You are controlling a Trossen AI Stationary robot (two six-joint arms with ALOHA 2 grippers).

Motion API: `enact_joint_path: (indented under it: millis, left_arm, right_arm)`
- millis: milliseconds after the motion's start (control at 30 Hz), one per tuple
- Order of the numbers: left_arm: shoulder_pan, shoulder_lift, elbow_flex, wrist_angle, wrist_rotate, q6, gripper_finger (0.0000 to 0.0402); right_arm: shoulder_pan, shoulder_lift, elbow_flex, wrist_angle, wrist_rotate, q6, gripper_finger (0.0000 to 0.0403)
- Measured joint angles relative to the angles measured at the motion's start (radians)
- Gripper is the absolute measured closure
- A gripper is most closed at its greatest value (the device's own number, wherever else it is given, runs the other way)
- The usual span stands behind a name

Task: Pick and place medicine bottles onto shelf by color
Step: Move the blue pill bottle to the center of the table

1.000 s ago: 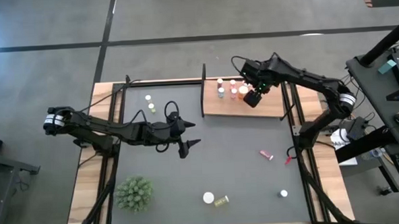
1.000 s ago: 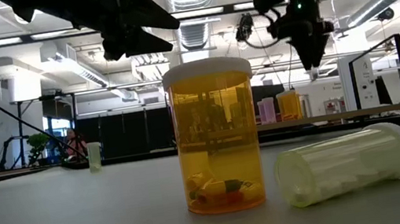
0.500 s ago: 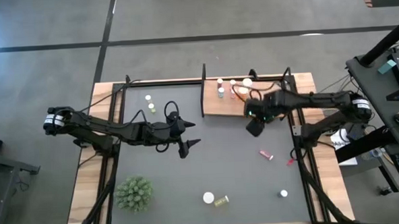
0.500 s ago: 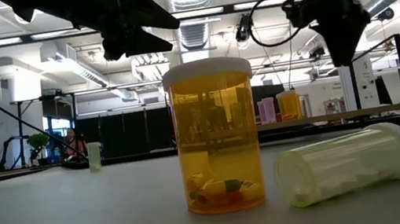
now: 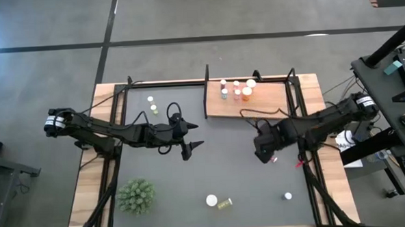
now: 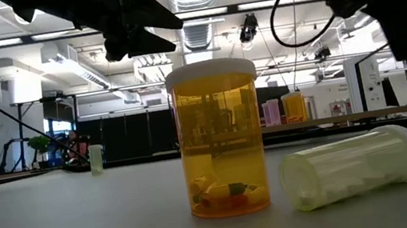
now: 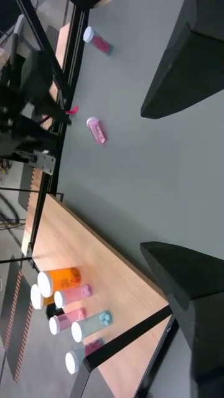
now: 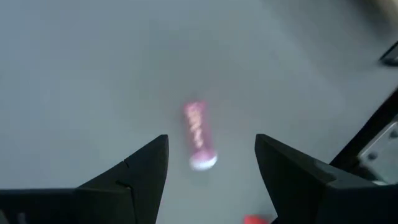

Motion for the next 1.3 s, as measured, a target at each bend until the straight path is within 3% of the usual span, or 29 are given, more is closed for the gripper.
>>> enact_joint_path:
  millis: [133,600,900,1300]
  left_arm:
    - [0.0,0.0,0.0,0.0,0.0,0.0,0.0077]
    - [0.0,0.0,0.002,0.029,0.0,0.053,0.0077]
    - [0.0,0.0,0.002,0.028,0.0,0.05,0.0077]
    - [0.0,0.0,0.002,0.028,0.0,0.048,0.0077]
  right_arm:
    - [0.085,0.0,0.005,0.001,-0.019,0.121,0.0172]
    - [0.426,0.0,0.016,0.011,-0.229,0.574,0.0172]
    - [0.572,0.018,0.028,0.161,-0.253,0.832,0.0172]
    - [0.626,0.134,0.028,0.248,-0.252,0.814,0.0172]
